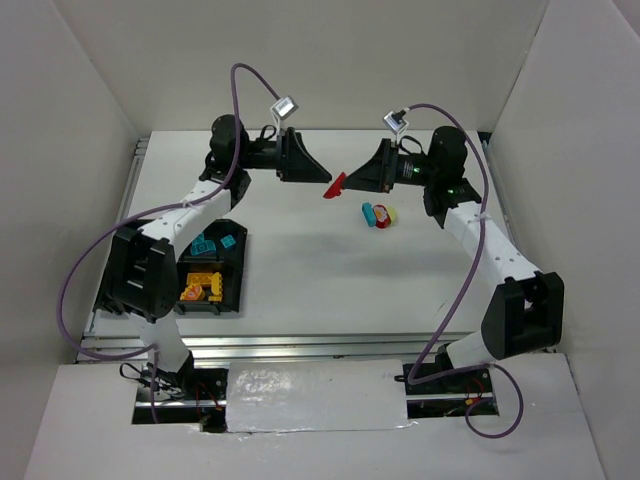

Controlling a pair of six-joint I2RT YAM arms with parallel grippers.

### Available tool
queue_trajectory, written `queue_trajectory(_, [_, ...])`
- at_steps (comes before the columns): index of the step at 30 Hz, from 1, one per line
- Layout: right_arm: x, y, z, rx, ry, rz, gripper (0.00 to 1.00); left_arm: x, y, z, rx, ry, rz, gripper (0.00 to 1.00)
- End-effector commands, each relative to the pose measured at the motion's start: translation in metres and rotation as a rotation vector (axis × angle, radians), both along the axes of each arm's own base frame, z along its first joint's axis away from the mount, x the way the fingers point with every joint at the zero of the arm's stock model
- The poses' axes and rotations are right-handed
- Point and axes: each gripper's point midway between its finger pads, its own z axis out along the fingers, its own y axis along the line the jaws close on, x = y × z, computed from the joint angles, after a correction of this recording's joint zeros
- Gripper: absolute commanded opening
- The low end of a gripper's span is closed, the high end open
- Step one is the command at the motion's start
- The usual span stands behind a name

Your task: Sort the legos into containers by color

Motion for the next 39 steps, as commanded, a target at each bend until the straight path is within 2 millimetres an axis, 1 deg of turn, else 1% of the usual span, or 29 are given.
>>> queue_trajectory(1, [-0.007, -0.003, 0.016, 0.005, -0.083, -0.007, 0.00, -0.023, -0.004, 0.013, -0.047, -0.077, -0.111, 0.92])
queue_trajectory(6, [-0.003, -0.004, 0.025, 0.014, -0.105, -0.016, 0.00, -0.028, -0.018, 0.000, -0.003, -0.087, -0.139, 0.85])
queue_trajectory(7, [-0.003, -0.004, 0.026, 0.014, -0.108, -0.016, 0.00, -0.030, -0.020, -0.006, 0.025, -0.035, -0.145, 0.84])
queue_trajectory(9, [0.000, -0.004, 0.025, 0.009, -0.104, -0.021, 0.00, -0.031, -0.025, -0.003, 0.031, -0.096, -0.148, 0.83])
queue_trajectory(10, [0.001, -0.004, 0.024, 0.009, -0.101, -0.022, 0.00, -0.031, -0.026, -0.002, 0.054, -0.063, -0.147, 0.81])
queue_trajectory(13, [0.003, -0.004, 0.023, 0.015, -0.093, -0.031, 0.00, -0.030, -0.031, -0.002, 0.070, -0.107, -0.148, 0.55])
queue_trajectory(14, [0.003, -0.004, 0.023, 0.017, -0.095, -0.028, 0.00, -0.030, -0.030, -0.005, 0.083, -0.084, -0.148, 0.32])
queue_trajectory(16, [0.003, -0.004, 0.022, 0.016, -0.092, -0.024, 0.00, -0.027, -0.031, -0.005, 0.087, -0.091, -0.138, 0.09])
queue_trajectory(17, [0.001, -0.004, 0.021, 0.016, -0.091, -0.011, 0.08, -0.027, -0.030, -0.009, 0.102, -0.085, -0.132, 0.00])
queue_trajectory(18, [0.002, -0.004, 0.021, 0.019, -0.089, -0.010, 0.25, -0.022, -0.032, -0.006, 0.108, -0.096, -0.112, 0.00])
queue_trajectory(19, [0.002, -0.004, 0.020, 0.022, -0.079, -0.009, 0.57, -0.020, -0.032, -0.007, 0.115, -0.102, -0.101, 0.00])
queue_trajectory(20, [0.002, -0.004, 0.019, 0.026, -0.070, -0.015, 0.99, -0.019, -0.030, -0.014, 0.146, -0.086, -0.088, 0.00])
queue_trajectory(21, [0.008, -0.007, 0.017, 0.022, -0.059, -0.052, 1.00, -0.010, -0.029, -0.019, 0.179, -0.085, -0.037, 0.00])
queue_trajectory(22, [0.013, -0.011, 0.014, 0.013, -0.047, -0.080, 1.00, -0.002, -0.024, -0.018, 0.204, -0.095, 0.005, 0.00])
queue_trajectory(23, [0.016, -0.014, 0.008, -0.010, -0.023, -0.104, 1.00, 0.008, -0.018, -0.025, 0.242, -0.128, 0.049, 0.00])
queue_trajectory(24, [0.028, -0.023, 0.005, -0.027, -0.009, -0.175, 0.99, 0.024, -0.006, -0.044, 0.353, -0.071, 0.169, 0.00])
queue_trajectory(25, [0.035, -0.028, 0.001, -0.046, 0.008, -0.222, 1.00, 0.039, 0.013, -0.054, 0.406, -0.047, 0.255, 0.00])
queue_trajectory(26, [0.041, -0.036, -0.009, -0.087, 0.053, -0.275, 0.99, 0.048, 0.027, -0.064, 0.461, -0.037, 0.321, 0.00])
queue_trajectory(27, [0.047, -0.043, -0.016, -0.116, 0.083, -0.329, 1.00, 0.050, 0.048, -0.077, 0.532, 0.018, 0.392, 0.00])
queue_trajectory(28, [0.062, -0.055, -0.022, -0.153, 0.100, -0.435, 1.00, 0.073, 0.084, -0.089, 0.623, 0.039, 0.563, 0.00])
queue_trajectory(29, [0.062, -0.062, -0.037, -0.204, 0.150, -0.477, 1.00, 0.079, 0.105, -0.094, 0.676, 0.067, 0.655, 0.00])
queue_trajectory(30, [0.064, -0.067, -0.045, -0.233, 0.174, -0.520, 1.00, 0.073, 0.133, -0.099, 0.755, 0.126, 0.758, 0.00])
queue_trajectory(31, [0.070, -0.080, -0.059, -0.282, 0.222, -0.606, 1.00, 0.085, 0.186, -0.108, 0.867, 0.190, 1.001, 0.00])
queue_trajectory(32, [0.069, -0.084, -0.068, -0.304, 0.248, -0.634, 1.00, 0.080, 0.214, -0.111, 0.929, 0.245, 1.124, 0.00])
queue_trajectory(33, [0.069, -0.087, -0.076, -0.323, 0.270, -0.652, 1.00, 0.064, 0.243, -0.112, 0.975, 0.306, 1.241, 0.00])
queue_trajectory(34, [0.068, -0.093, -0.087, -0.349, 0.311, -0.678, 1.00, 0.045, 0.290, -0.122, 1.061, 0.431, 1.427, 0.00])
queue_trajectory(35, [0.068, -0.093, -0.096, -0.363, 0.341, -0.677, 1.00, 0.027, 0.310, -0.127, 1.105, 0.500, 1.507, 0.00])
queue_trajectory(37, [0.065, -0.091, -0.113, -0.379, 0.402, -0.652, 1.00, -0.027, 0.355, -0.141, 1.215, 0.654, 1.697, 0.00])
queue_trajectory(39, [0.062, -0.088, -0.120, -0.373, 0.433, -0.629, 1.00, -0.069, 0.371, -0.148, 1.269, 0.725, 1.792, 0.00])
